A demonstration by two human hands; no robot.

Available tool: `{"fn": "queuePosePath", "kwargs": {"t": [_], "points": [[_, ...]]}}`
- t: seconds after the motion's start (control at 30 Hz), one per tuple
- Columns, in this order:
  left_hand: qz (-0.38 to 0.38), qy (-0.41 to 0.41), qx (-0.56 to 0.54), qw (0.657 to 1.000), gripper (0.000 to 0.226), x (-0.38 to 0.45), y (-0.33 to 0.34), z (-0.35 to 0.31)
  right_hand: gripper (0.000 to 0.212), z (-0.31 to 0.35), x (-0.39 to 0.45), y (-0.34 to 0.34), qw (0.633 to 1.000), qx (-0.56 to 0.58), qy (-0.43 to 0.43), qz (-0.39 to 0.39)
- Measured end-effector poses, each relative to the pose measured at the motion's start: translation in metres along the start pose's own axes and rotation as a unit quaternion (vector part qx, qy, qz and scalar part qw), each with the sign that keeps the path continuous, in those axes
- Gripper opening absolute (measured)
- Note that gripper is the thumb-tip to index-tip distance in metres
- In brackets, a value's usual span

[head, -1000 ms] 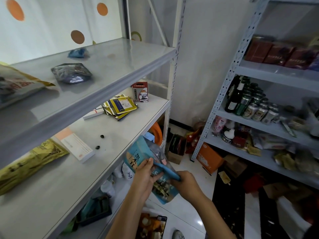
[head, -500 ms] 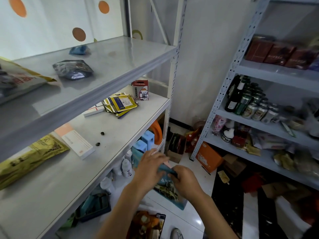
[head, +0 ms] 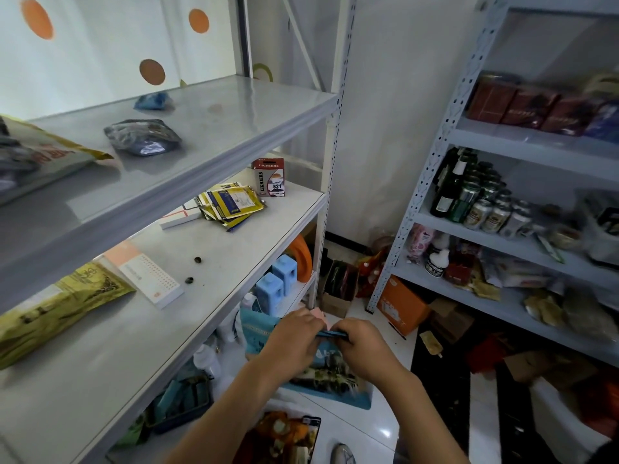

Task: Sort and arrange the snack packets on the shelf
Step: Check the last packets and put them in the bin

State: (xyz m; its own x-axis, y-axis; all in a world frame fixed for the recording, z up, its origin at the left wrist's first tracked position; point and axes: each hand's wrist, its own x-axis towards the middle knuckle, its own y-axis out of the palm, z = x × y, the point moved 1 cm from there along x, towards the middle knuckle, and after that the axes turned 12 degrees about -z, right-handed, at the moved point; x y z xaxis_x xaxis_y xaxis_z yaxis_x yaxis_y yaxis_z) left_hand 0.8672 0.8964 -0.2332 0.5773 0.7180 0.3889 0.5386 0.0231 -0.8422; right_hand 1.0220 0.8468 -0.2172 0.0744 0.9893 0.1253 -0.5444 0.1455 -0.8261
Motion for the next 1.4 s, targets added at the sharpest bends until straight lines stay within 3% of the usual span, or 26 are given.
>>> {"fn": "queuePosePath", "kwargs": {"t": [0.33, 0.6, 0.7, 0.87, 1.03, 1.3, 1.4], "points": [[-0.043, 0.011, -0.021, 0.999, 0.017, -0.018, -0.039, 0.027, 0.023, 0.028, -0.006, -0.041, 0.999, 0.029, 0.023, 0.018], [-0.042, -0.016, -0.011, 0.999, 0.030, -0.032, -0.074, 0.050, 0.022, 0.046, -0.018, -0.068, 0.997, 0.065, -0.006, -0.032], [-0.030, -0.040, -0.003, 0.999, 0.041, -0.046, -0.086, 0.058, 0.021, 0.048, -0.025, -0.068, 0.997, 0.065, -0.005, -0.042], [-0.009, -0.074, 0.020, 0.997, 0.030, -0.083, -0.095, 0.073, 0.026, 0.055, -0.041, -0.058, 0.997, 0.063, -0.016, -0.040], [0.011, -0.112, 0.045, 0.993, 0.039, -0.121, -0.091, 0.072, 0.022, 0.066, -0.048, -0.049, 0.998, 0.053, -0.013, -0.026], [-0.037, -0.185, 0.135, 0.973, 0.054, -0.166, -0.082, 0.057, 0.014, 0.067, -0.041, -0.023, 0.995, 0.073, -0.050, -0.040], [-0.068, -0.171, 0.145, 0.972, 0.060, -0.183, -0.079, 0.047, 0.012, 0.059, -0.045, -0.017, 0.993, 0.067, -0.078, -0.054]]}}
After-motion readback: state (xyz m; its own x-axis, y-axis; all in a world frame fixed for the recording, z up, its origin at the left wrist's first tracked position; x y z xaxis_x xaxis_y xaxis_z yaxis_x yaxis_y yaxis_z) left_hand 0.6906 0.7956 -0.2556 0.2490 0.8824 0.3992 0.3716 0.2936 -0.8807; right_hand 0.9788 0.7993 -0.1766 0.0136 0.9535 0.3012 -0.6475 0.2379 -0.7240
